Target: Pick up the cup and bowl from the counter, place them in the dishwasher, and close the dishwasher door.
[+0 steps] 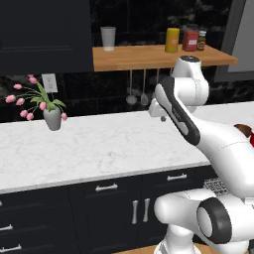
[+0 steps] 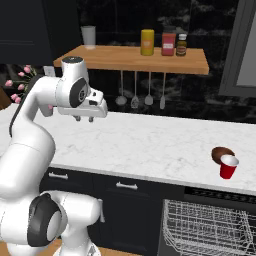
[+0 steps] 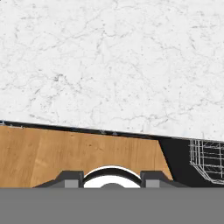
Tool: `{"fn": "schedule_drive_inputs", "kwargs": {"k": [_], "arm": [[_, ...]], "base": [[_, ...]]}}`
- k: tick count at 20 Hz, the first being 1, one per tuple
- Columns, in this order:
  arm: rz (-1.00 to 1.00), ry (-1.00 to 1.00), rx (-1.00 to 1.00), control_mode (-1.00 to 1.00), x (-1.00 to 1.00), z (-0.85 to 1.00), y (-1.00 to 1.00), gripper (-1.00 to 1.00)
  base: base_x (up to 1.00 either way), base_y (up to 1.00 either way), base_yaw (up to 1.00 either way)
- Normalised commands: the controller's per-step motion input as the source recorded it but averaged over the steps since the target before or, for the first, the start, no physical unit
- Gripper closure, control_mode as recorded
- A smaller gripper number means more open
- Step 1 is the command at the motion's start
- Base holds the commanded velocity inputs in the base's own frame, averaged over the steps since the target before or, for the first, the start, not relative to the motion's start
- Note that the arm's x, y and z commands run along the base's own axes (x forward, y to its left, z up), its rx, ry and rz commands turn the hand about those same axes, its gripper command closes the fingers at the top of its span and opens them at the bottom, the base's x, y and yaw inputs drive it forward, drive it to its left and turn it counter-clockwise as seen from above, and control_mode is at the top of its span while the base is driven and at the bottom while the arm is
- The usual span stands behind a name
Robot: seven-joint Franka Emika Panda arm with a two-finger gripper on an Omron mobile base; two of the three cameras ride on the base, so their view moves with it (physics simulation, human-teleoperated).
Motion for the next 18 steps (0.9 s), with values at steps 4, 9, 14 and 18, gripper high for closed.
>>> {"fn": "schedule_drive_inputs", "kwargs": {"k": [4, 9, 14, 18], "arm": [[0.0, 0.02, 0.01, -1.0, -0.18, -0.02, -0.12, -1.0], [-0.24, -0.01, 0.08, -1.0, -0.94, 0.0, -0.58, -1.0], [-0.31, -0.01, 0.12, -1.0, -1.0, -0.08, -0.7, -1.0], [-0.08, 0.02, -0.01, -1.0, -0.07, -0.33, -0.28, -1.0]], "base": [[0.0, 0.0, 0.0], [0.0, 0.0, 0.0], [0.0, 0.0, 0.0], [0.0, 0.0, 0.0]]}}
